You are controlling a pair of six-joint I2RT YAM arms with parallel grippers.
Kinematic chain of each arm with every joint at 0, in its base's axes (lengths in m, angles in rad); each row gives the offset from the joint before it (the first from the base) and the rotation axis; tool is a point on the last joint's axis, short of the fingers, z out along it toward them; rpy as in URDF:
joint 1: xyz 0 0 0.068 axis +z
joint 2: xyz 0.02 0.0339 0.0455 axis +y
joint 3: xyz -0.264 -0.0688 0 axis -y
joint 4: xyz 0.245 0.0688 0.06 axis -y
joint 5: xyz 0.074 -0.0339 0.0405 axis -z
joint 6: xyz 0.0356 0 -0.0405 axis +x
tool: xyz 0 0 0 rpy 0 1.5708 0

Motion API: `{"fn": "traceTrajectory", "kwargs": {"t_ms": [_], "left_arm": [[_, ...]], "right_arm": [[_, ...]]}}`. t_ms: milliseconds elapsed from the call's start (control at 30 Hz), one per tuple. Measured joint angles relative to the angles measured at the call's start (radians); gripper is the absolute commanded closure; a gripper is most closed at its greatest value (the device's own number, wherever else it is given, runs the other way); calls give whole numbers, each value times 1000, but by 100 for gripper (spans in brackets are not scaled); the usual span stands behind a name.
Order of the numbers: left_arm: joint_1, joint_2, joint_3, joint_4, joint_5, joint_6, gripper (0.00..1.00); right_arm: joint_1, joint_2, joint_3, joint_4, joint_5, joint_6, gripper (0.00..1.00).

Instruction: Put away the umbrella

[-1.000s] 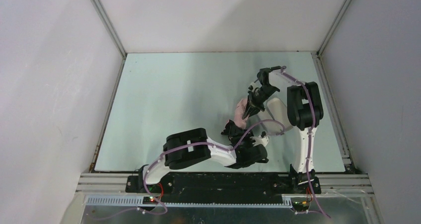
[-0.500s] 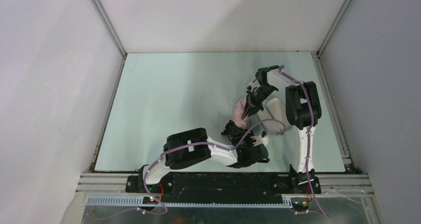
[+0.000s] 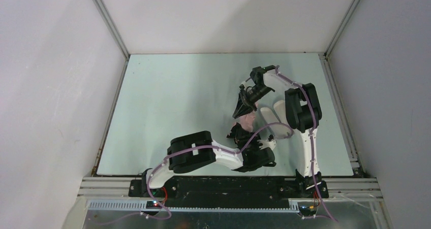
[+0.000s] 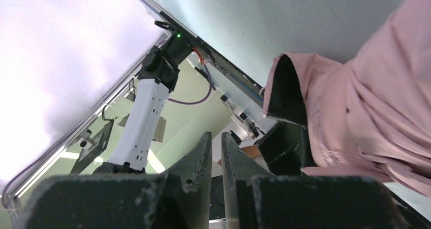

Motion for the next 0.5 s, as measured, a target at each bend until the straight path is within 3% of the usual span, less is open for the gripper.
{"fn": "traceTrajectory", "kwargs": {"t_ms": [167,233,300,467,500], "left_arm": [[0,0,5,-13,5,-2,100],[0,0,9,-20,8,-5,100],[1,0,13,-29,10,-12,100],[5,-1,31,-68,20,-35,100],[5,-1,35,-77,24,-38,100]], "right_arm": [[-4,3,-1,15,-23,10,73],[-17,4,-3,28,-29,22,58],[-36,2,-3,56,-42,50,50],[-94,-73,-13,161,-43,119,50],[-109,-111,-25,182,-39,130,54]]}}
